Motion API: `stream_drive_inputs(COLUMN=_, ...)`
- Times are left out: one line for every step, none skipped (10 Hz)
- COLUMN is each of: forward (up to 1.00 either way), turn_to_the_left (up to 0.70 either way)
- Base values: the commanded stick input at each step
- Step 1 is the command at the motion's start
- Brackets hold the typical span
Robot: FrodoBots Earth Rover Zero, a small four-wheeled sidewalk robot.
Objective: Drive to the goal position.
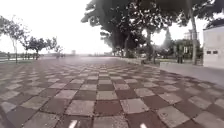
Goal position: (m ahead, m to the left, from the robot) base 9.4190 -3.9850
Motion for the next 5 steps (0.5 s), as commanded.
stream_drive_inputs(forward=0.70, turn_to_the_left=0.00)
stream_drive_inputs(forward=0.70, turn_to_the_left=0.00)
stream_drive_inputs(forward=0.70, turn_to_the_left=0.00)
stream_drive_inputs(forward=0.70, turn_to_the_left=0.00)
stream_drive_inputs(forward=0.70, turn_to_the_left=0.00)
